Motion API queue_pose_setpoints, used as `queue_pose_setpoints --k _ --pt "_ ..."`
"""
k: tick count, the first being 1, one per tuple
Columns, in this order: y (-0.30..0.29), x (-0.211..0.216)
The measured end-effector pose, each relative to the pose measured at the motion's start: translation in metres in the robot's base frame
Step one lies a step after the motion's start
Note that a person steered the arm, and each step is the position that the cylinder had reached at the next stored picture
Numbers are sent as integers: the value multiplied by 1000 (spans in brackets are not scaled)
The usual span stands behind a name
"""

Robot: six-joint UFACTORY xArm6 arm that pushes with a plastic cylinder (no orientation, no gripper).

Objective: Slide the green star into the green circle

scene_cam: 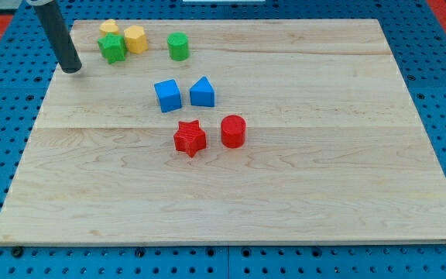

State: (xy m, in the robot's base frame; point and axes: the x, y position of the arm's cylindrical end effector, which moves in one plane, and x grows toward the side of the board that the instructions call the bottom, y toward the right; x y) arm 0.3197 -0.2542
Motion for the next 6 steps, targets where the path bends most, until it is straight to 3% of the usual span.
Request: queue_pose_setpoints --k 2,3,5,6 --pt "-27 -1" --pt "-35 -24" --pt "54 -47" --pt "109 -21"
